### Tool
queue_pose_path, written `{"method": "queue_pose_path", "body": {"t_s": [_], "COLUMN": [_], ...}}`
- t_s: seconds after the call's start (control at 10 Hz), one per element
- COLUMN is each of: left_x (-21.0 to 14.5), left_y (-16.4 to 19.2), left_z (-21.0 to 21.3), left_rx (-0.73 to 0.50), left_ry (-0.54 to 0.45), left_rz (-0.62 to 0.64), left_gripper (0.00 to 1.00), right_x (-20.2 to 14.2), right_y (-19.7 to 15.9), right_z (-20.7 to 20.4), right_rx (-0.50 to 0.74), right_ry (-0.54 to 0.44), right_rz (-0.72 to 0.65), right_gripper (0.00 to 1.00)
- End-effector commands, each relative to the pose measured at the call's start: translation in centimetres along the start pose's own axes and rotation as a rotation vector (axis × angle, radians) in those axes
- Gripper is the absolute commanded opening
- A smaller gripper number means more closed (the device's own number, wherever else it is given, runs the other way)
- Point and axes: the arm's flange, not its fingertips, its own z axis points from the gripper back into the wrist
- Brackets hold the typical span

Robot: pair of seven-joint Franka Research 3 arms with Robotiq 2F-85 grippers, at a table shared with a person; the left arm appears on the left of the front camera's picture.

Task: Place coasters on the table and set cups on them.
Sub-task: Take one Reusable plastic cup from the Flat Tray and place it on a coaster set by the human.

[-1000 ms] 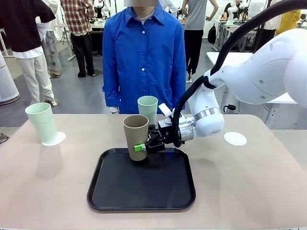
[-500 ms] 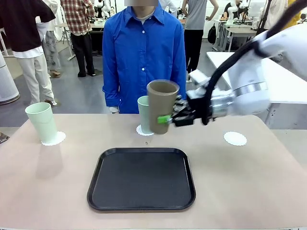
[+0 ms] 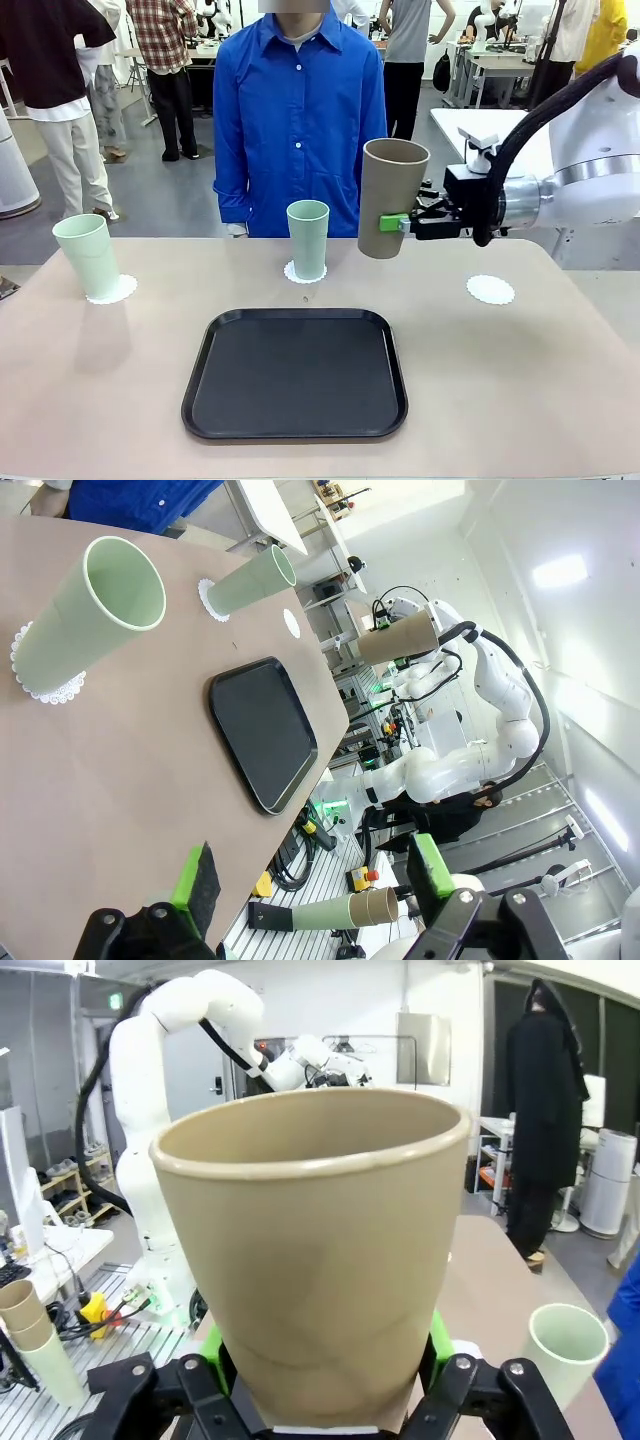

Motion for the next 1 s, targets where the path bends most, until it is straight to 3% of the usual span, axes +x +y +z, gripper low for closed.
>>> {"method": "queue_pose_path", "body": {"t_s": [0.0,0.3,0.5,0.7,0.9], "left_x": [0.0,0.0,0.0,0.0,0.0], "left_y": [-0.2,-0.2,-0.2,-0.2,-0.2], "left_z": [0.4,0.4,0.4,0.4,0.4], "left_rx": [-0.009,-0.009,-0.009,-0.009,-0.009], "left_ry": [0.003,0.003,0.003,0.003,0.003], "left_rz": [-0.007,-0.007,-0.007,-0.007,-0.007], "left_gripper": [1.00,1.00,1.00,1.00,1.00], "right_x": [0.3,0.4,0.5,0.2,0.0], "right_y": [-0.5,-0.4,0.2,0.9,1.0], "right_z": [3.9,14.3,19.1,23.6,25.5], "right_rx": [-0.086,-0.254,-0.343,-0.464,-0.553], "right_ry": [0.020,0.054,0.058,0.041,0.085], "right_rz": [-0.014,-0.040,-0.047,-0.075,-0.098], "right_gripper": [0.83,0.83,0.83,0.83,0.83]}}
